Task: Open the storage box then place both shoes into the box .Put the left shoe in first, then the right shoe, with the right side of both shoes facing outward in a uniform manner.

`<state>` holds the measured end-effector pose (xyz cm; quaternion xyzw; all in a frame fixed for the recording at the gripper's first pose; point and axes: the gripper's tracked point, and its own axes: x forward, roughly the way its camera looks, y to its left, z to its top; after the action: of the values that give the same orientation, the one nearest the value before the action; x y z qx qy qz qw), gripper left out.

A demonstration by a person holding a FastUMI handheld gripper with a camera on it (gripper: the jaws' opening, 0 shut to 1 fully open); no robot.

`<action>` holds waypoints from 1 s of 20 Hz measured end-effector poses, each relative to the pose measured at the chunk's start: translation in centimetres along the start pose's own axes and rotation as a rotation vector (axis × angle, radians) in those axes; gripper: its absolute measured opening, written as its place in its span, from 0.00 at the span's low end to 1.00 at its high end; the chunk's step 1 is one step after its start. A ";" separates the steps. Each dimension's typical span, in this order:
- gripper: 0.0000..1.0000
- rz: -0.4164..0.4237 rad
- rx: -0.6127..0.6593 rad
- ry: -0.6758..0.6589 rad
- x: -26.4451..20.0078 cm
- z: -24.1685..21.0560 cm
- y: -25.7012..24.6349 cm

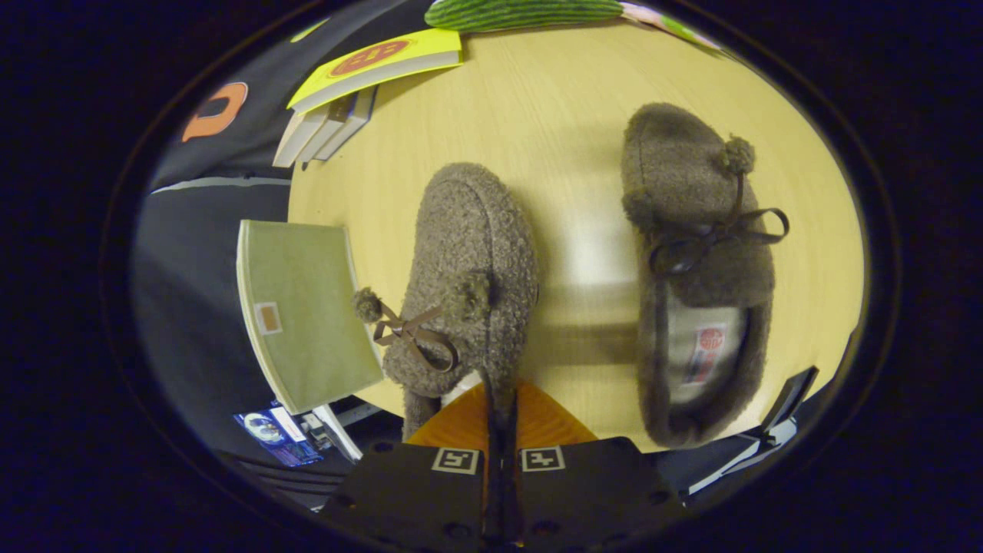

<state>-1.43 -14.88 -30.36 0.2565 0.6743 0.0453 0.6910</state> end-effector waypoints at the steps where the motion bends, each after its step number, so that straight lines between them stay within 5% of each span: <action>1: 0.07 0.002 -0.005 -0.016 -1.0 -0.6 1.2; 10: 0.07 0.100 -0.138 -0.137 -8.6 -4.7 21.6; 16: 0.06 0.122 -0.201 -0.131 -3.0 -5.2 33.5; 20: 0.07 0.078 -0.201 -0.078 2.4 -4.9 36.1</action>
<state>4.38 18.73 -17.30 0.2135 0.6284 0.1292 0.7368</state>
